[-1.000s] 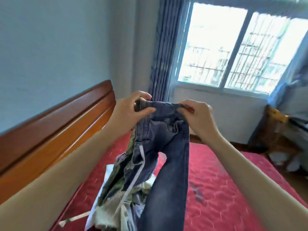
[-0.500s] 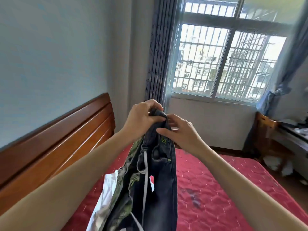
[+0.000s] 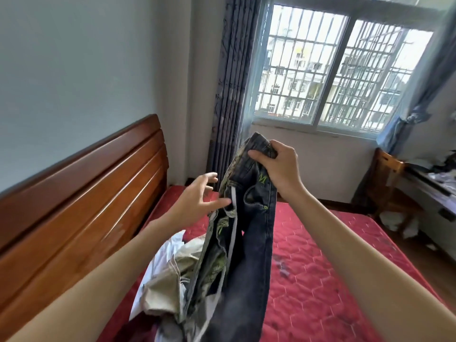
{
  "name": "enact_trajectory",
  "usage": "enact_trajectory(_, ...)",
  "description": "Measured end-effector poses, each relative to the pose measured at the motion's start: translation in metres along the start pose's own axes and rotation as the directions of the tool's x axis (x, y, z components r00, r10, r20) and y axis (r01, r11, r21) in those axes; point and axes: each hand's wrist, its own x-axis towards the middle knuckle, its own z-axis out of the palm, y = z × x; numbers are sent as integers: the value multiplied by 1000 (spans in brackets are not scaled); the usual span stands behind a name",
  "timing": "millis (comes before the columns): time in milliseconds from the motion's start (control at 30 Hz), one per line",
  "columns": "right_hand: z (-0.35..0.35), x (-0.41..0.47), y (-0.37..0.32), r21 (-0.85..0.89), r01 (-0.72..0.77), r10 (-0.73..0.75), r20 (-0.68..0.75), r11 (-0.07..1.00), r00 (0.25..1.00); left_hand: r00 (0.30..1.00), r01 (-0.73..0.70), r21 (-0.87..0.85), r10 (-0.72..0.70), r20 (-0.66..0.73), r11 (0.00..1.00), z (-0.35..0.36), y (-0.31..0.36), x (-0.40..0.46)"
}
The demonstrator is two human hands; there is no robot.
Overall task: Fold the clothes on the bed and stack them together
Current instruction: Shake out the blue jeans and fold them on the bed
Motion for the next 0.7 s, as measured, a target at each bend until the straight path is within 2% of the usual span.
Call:
enact_trajectory(133, -8, 10, 2, 47, -32, 34, -42, 998, 999, 984, 175, 8, -175, -4, 984, 31, -71, -40)
enact_trajectory(300, 3, 17, 5, 46, -53, 55, -46, 998, 997, 955, 288, 62, -282, -92, 956, 67, -127, -48)
enact_trajectory(400, 4, 23, 10, 66, -77, 82, -69, 995, 994, 956, 292, 5, -292, -27, 956, 75, -143, -44)
enact_trajectory(500, -1, 31, 16, 99, -117, 125, -86, 988, 988, 965, 261, 23, -261, 14, 965, 84, -156, -44)
enact_trajectory(533, -3, 34, 18, 108, -125, 135, -91, 986, 987, 966, 258, 25, -257, -31, 966, 89, -159, -42)
enact_trajectory(600, -7, 37, 23, 107, -137, 147, -96, 985, 984, 949, 237, -5, -233, -211, 971, 98, -161, -37)
enact_trajectory(700, -16, 40, 32, 100, -165, 176, -120, 981, 977, 864, 250, -83, -261, -430, 965, 94, -154, -27)
